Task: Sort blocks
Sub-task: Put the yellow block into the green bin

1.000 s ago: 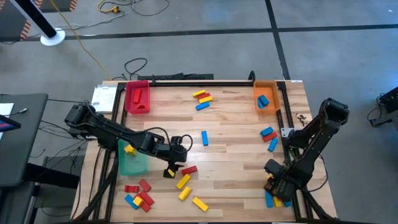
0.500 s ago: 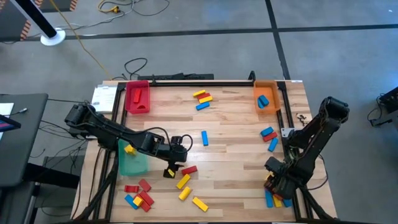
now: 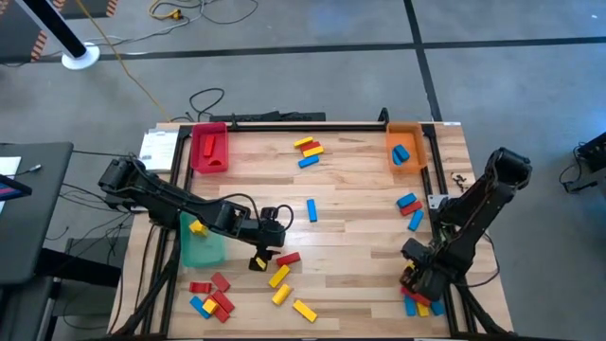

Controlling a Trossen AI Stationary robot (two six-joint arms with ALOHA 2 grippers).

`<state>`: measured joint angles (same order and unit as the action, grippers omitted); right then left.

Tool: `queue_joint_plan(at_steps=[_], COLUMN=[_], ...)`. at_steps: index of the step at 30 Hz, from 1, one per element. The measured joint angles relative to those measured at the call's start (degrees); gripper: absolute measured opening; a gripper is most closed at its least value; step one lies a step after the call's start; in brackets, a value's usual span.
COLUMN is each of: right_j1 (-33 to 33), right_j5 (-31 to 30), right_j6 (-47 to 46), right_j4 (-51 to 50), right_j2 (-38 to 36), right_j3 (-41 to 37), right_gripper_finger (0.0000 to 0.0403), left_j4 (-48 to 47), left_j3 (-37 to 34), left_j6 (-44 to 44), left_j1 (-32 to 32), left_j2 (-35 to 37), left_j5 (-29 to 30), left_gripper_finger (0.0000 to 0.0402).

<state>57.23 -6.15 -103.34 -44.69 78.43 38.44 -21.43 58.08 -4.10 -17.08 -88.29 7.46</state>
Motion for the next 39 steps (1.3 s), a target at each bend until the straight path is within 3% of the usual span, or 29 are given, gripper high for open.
queue_joint_plan(at_steps=[4,11,20,24,32,39], right_j1=[-1.67,-3.40,-3.92,-5.82,-12.30,-17.21], right_j5=[0.04,0.08,-0.27,-4.16,-15.98,-28.48], right_j6=[3.33,8.06,10.22,14.21,31.15,52.33], right_j4=[-0.09,0.86,1.07,0.58,0.62,4.32], right_j2=[0.03,-0.16,-0.02,0.07,0.07,0.03], right_j3=[-0.04,0.17,0.79,3.22,10.57,19.08], right_gripper_finger=[0.0205,0.0093,0.0092,0.0091,0.0089,0.0089], left_j4=[0.00,0.32,3.65,9.38,23.35,43.74], left_j3=[0.00,0.00,-0.02,-0.01,-0.05,-3.87], left_j6=[0.01,0.00,1.13,2.33,5.21,4.92], left_j1=[0.00,0.00,0.00,0.00,0.09,1.12], left_j2=[0.00,0.02,0.00,0.00,0.00,0.02], left_j5=[0.00,0.00,0.00,0.00,0.02,0.02], left_gripper_finger=[0.0213,0.0213,0.0213,0.0213,0.0213,0.0213])
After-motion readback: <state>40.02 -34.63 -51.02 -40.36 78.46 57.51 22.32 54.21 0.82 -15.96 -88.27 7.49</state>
